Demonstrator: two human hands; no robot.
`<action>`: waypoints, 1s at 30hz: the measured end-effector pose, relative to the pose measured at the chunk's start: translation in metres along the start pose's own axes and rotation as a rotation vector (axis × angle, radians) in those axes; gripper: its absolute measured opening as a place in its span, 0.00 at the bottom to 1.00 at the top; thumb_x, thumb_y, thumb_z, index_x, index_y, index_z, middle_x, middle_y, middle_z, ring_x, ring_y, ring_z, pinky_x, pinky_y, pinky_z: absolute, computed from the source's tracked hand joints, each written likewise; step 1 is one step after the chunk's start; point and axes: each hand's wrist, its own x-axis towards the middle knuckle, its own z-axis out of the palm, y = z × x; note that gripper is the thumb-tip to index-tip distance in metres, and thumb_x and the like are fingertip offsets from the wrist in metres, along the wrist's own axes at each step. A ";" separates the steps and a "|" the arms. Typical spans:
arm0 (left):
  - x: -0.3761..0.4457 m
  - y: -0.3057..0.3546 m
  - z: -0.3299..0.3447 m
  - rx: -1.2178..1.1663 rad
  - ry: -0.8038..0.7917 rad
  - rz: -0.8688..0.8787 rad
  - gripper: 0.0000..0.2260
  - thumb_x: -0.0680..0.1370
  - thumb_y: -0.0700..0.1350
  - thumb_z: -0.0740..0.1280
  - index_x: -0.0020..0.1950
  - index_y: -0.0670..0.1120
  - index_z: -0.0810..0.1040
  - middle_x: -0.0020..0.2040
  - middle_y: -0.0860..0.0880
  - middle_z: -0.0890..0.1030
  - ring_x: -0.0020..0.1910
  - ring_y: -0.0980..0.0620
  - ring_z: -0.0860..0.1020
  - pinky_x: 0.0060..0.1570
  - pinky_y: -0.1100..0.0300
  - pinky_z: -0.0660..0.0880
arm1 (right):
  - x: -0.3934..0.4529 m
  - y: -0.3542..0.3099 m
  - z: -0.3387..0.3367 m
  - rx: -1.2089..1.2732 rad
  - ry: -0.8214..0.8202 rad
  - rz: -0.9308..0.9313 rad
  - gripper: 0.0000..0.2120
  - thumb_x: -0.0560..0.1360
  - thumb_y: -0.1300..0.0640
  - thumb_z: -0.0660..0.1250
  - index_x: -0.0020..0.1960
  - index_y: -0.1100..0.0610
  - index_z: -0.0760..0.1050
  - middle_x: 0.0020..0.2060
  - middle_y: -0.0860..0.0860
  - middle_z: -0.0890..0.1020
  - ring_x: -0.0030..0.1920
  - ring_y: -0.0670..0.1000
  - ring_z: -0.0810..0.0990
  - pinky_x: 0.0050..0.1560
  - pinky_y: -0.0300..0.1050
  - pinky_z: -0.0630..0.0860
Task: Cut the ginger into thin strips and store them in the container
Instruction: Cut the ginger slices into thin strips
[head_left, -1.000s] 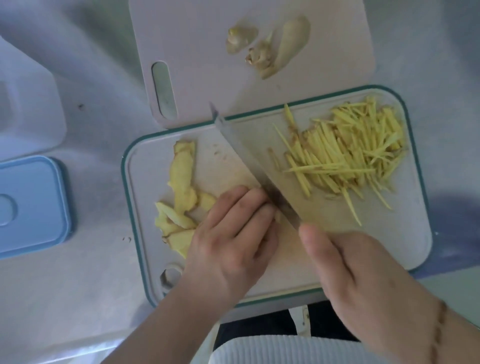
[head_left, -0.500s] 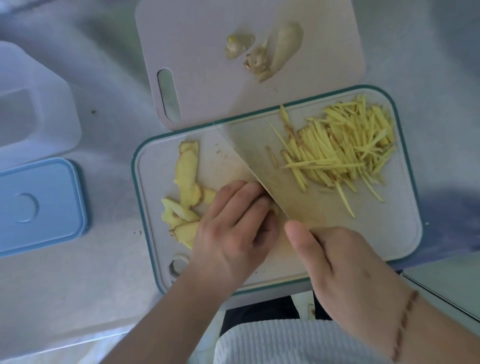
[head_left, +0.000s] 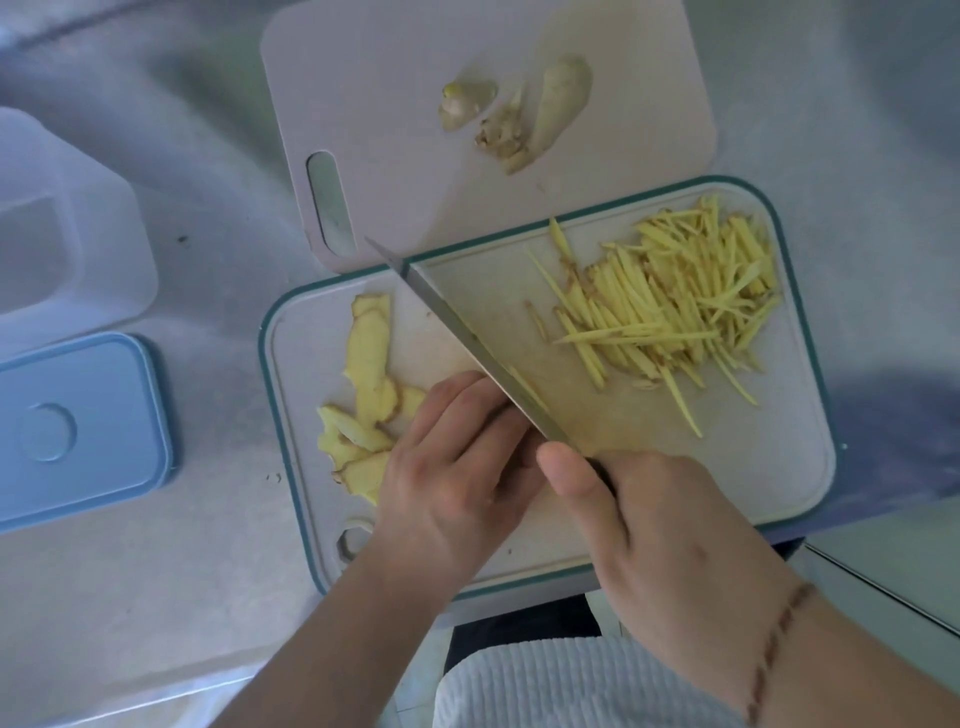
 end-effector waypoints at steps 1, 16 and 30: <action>0.000 0.000 0.000 0.004 0.008 -0.003 0.02 0.75 0.34 0.74 0.46 0.36 0.86 0.48 0.41 0.84 0.50 0.43 0.82 0.56 0.57 0.78 | -0.006 0.003 -0.001 -0.001 0.004 -0.007 0.37 0.70 0.26 0.34 0.28 0.55 0.63 0.23 0.47 0.72 0.25 0.49 0.71 0.29 0.41 0.67; 0.000 0.000 0.000 0.017 0.026 -0.011 0.02 0.71 0.33 0.76 0.43 0.36 0.86 0.46 0.43 0.84 0.50 0.47 0.81 0.57 0.59 0.77 | -0.024 0.004 -0.004 0.089 -0.049 0.134 0.42 0.53 0.15 0.32 0.27 0.49 0.65 0.23 0.44 0.76 0.25 0.39 0.73 0.28 0.31 0.68; 0.000 0.000 0.000 -0.003 0.037 -0.023 0.03 0.71 0.33 0.77 0.44 0.37 0.86 0.47 0.43 0.85 0.51 0.47 0.81 0.57 0.60 0.77 | -0.037 0.014 0.001 0.058 0.037 0.094 0.40 0.63 0.18 0.35 0.27 0.49 0.69 0.26 0.48 0.77 0.27 0.39 0.74 0.35 0.35 0.71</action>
